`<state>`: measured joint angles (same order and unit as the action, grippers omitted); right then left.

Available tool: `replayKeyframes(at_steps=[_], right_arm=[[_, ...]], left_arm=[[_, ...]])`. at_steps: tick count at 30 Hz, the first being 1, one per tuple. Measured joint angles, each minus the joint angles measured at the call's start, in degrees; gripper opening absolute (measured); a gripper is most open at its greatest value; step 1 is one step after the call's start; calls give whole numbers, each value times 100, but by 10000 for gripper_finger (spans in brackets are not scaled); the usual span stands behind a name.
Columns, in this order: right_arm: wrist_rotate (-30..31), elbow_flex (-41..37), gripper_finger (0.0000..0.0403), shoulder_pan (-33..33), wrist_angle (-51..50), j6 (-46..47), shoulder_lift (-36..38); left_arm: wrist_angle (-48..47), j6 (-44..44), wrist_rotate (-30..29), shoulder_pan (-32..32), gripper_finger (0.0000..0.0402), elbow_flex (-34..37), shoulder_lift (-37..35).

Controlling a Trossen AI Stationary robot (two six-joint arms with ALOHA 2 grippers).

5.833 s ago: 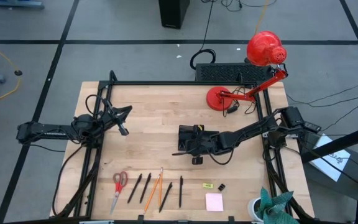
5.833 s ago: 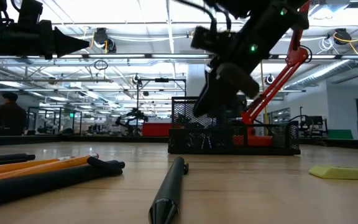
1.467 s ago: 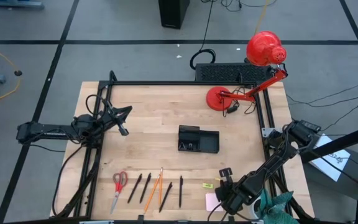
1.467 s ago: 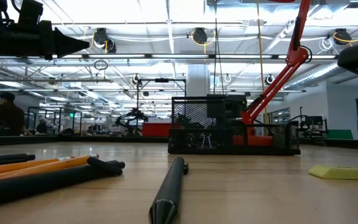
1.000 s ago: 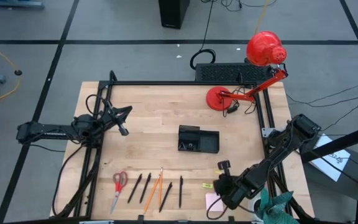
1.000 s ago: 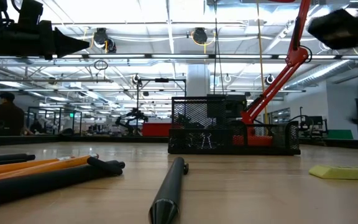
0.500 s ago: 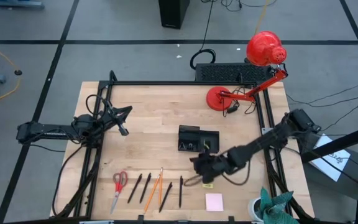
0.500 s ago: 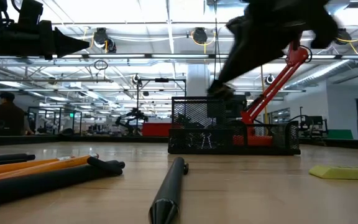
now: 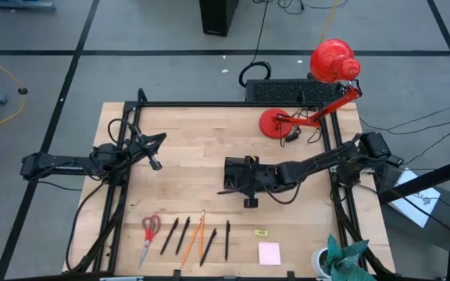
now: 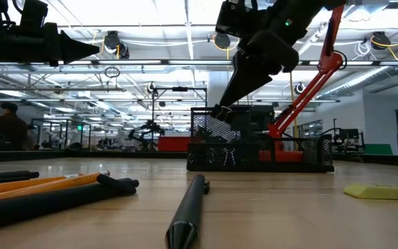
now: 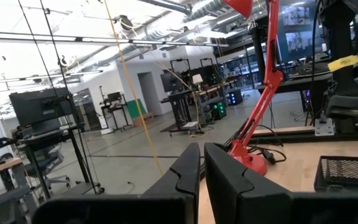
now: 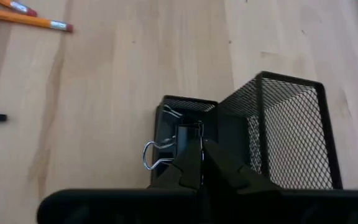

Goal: Pick and place office supplies into organizer
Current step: Put the black binder clip into the black desk organizer

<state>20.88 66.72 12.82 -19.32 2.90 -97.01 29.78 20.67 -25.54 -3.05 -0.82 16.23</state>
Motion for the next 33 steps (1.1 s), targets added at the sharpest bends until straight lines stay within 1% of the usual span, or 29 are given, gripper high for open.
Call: replayKeyframes(at_steps=[7, 12, 20, 31, 33], right_arm=[[-10, 7, 0, -169, 139, -42, -85], [-15, 7, 0, -233, 113, -44, -384], [151, 7, 0, -311, 116, -20, -514], [136, 7, 25, -312, 110, 97, -514], [136, 7, 30, -312, 108, 229, -514]], left_arm=[[0, 19, 0, 0, 31, 0, 0], [0, 19, 0, 0, 31, 0, 0], [-2, 19, -2, 0, 31, -2, 0], [-1, 17, -2, 1, 31, 0, 0], [-2, 14, -2, 1, 31, 0, 0]])
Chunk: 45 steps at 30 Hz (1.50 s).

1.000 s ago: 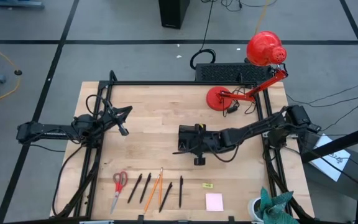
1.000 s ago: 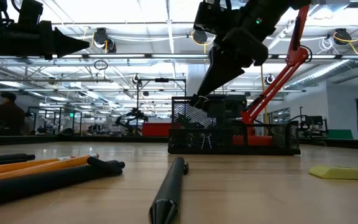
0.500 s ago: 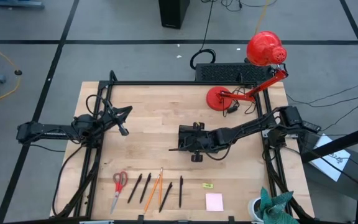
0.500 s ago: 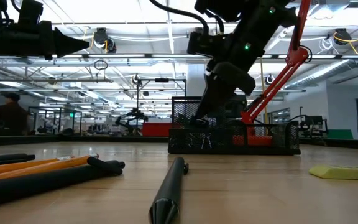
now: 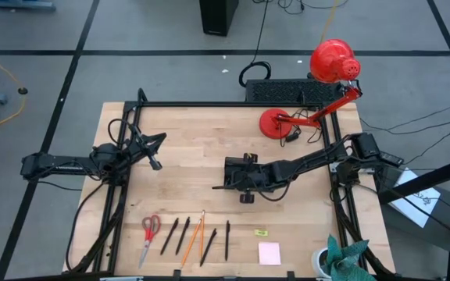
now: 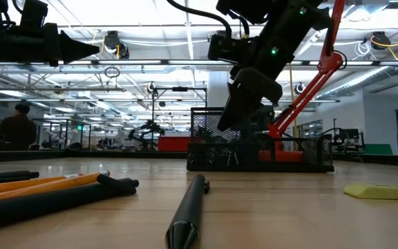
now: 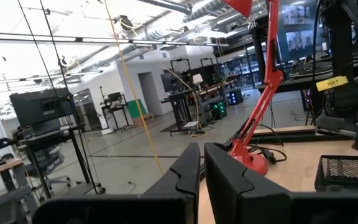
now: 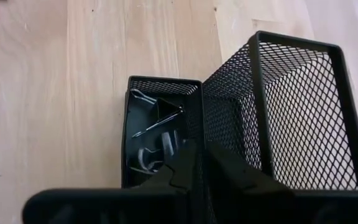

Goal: Pick and place office supplies into organizer
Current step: Put the black binder clip into the black desk organizer, then put the green eraser into the black desk organizer

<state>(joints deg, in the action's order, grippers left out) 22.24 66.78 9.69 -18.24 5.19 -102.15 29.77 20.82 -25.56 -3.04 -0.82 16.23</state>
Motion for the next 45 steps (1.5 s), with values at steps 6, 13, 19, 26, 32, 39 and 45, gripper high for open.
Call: replayKeyframes(at_steps=[6, 13, 19, 26, 32, 39, 45], right_arm=[[-142, 0, 51, -35, -8, 96, 0], [-107, 13, 79, 46, -10, -296, 340], [23, 17, 23, 359, 0, -523, 1120], [34, -270, 3, 760, 513, -946, 2030], [-199, -1864, 1, 800, 2376, -1332, 3070], [-280, -3460, 1, 400, 3224, -800, 4199], [-578, -4540, 0, 468, 4546, -1056, 4895]], left_arm=[[-1, 0, 0, 2, 31, 0, 0], [1, -2, -1, 2, 31, 0, 0], [-1, -56, -2, -1, 31, 0, 0], [-1, -11, -2, 0, 31, 0, 0], [-1, 24, -2, 1, 31, 0, 0], [33, 707, -2, -1, 31, 0, 0], [33, 1032, -2, -1, 31, 0, 0]])
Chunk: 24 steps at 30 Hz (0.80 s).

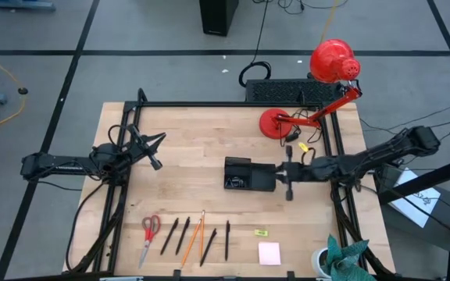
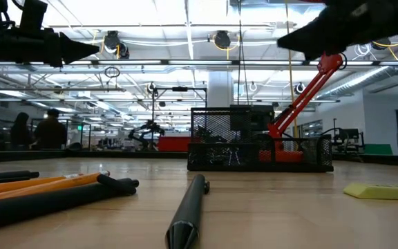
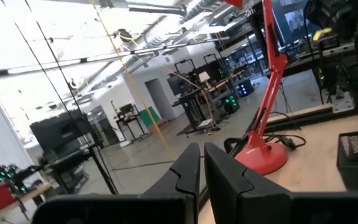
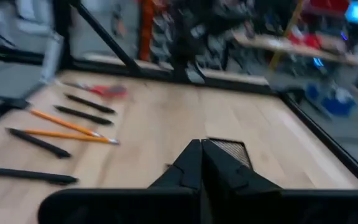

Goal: Pick and place office supplies into organizer
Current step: Put the green eraser into the black desk organizer

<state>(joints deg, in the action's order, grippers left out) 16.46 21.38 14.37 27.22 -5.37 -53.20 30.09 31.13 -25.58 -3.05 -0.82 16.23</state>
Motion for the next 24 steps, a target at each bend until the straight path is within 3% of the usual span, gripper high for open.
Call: replayKeyframes(at_steps=[7, 11, 17, 24], right_arm=[[-25, -1293, 0, -47, 1361, -48, 756], [-10, -1490, 0, -96, 1234, 146, 1142], [-119, -1501, 0, -282, 831, -378, 1645], [-2160, -1501, 0, -1387, 381, 74, 2050]], left_arm=[[-237, -152, -40, 2, 31, -2, 0], [-666, -238, -269, 2, 31, -2, 1], [-1003, -1296, -645, 0, 31, 0, 2], [-1479, -2213, -599, 0, 31, 0, 0]])
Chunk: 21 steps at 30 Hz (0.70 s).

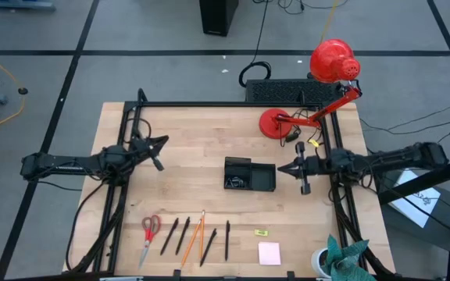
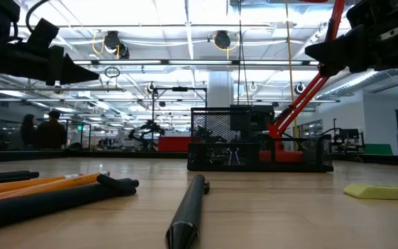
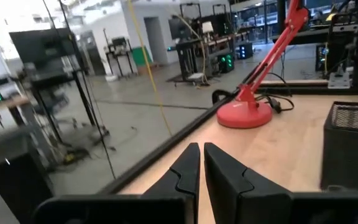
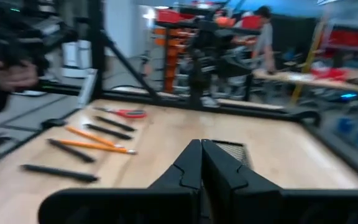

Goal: Pick and place office supplies into organizer
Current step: Put the green eraser into the black desk organizer

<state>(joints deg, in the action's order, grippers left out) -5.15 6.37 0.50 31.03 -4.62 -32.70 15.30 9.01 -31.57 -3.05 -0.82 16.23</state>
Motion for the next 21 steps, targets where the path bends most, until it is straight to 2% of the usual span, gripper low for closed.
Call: replayKeyframes(at_steps=[2, 8, 12, 14, 18, 21], right_arm=[[-292, 0, 0, -173, -21, 115, 3], [-572, 0, 0, -349, 46, 4, 3], [-712, 0, 0, -347, -17, -166, 3], [-710, 0, 0, -346, -5, -352, 3], [-708, 0, 0, -346, 42, -550, 3], [-708, 0, 0, -349, 42, -768, 3]], left_arm=[[-99, -328, 5, 0, 31, 0, 2], [-347, -1153, 441, 2, 31, 0, 0], [-276, -1175, 1503, 104, 31, 0, 76], [-89, -1251, 1729, 262, 31, 0, 218], [790, -1272, 1802, 831, 31, -56, 816], [1360, -1064, 1409, 1420, 31, -401, 1619]])
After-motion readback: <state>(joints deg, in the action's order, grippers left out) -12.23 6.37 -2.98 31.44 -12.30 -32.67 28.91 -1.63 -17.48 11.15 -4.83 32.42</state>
